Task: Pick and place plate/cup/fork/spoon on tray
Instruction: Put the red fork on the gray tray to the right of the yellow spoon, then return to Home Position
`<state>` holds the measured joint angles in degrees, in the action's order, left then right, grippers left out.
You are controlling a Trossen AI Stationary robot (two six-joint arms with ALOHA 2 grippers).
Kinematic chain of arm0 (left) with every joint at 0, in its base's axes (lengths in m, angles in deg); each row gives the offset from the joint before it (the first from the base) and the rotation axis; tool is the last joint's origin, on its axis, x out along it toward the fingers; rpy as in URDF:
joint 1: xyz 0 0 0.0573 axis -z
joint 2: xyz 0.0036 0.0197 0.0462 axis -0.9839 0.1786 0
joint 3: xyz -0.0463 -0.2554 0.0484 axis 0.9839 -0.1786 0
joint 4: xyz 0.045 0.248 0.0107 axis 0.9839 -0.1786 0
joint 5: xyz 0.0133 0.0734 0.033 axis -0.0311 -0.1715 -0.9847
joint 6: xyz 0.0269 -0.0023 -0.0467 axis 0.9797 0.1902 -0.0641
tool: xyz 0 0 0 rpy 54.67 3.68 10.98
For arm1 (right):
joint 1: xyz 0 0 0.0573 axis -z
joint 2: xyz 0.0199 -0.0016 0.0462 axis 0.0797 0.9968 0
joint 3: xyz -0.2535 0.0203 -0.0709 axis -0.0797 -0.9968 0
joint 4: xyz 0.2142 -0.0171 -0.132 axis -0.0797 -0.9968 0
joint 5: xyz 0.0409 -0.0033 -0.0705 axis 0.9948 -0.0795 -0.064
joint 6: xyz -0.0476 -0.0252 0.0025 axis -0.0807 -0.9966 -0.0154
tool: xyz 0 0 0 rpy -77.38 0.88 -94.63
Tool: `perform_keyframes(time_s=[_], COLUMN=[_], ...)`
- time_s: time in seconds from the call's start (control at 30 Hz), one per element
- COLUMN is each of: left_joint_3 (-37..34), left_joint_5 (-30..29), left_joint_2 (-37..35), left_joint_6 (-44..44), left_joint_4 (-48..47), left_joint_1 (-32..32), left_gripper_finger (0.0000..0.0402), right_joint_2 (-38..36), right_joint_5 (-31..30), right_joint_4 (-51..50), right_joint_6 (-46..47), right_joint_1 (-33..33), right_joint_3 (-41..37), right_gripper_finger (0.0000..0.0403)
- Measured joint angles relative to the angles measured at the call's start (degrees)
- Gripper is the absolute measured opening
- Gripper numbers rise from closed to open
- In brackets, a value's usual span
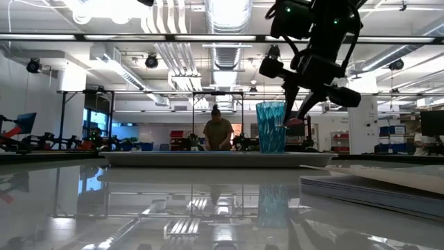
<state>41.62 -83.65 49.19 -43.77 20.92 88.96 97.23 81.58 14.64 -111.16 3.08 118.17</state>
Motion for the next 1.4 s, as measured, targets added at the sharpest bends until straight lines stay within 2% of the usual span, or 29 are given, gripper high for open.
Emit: perform_keyframes(time_s=[0.2,0.33,0.6,0.97,1.4], left_joint_3=[0.0,0.1,0.1,0.1,0.1], left_joint_5=[0.0,0.0,0.0,0.0,0.0], left_joint_2=[0.0,0.0,0.0,0.0,0.0], left_joint_6=[0.1,0.1,0.1,0.1,0.1], left_joint_4=[-0.1,0.1,-0.1,-0.2,-0.2], left_joint_1=[0.0,0.0,0.0,0.0,0.0], left_gripper_finger=[0.0097,0.0097,0.0097,0.0097,0.0097], right_joint_2=[1.0,4.5,11.4,14.9,16.3], right_joint_5=[2.0,3.0,2.8,3.0,1.5], right_joint_4=[1.5,1.8,1.9,1.0,1.5], right_joint_6=[-1.2,-1.8,-3.8,-5.2,-4.2], right_joint_1=[1.2,1.4,2.5,4.7,4.8], right_joint_3=[-0.2,-0.2,1.4,5.1,5.0], right_gripper_finger=[0.0052,0.0052,0.0052,0.004,0.0118])
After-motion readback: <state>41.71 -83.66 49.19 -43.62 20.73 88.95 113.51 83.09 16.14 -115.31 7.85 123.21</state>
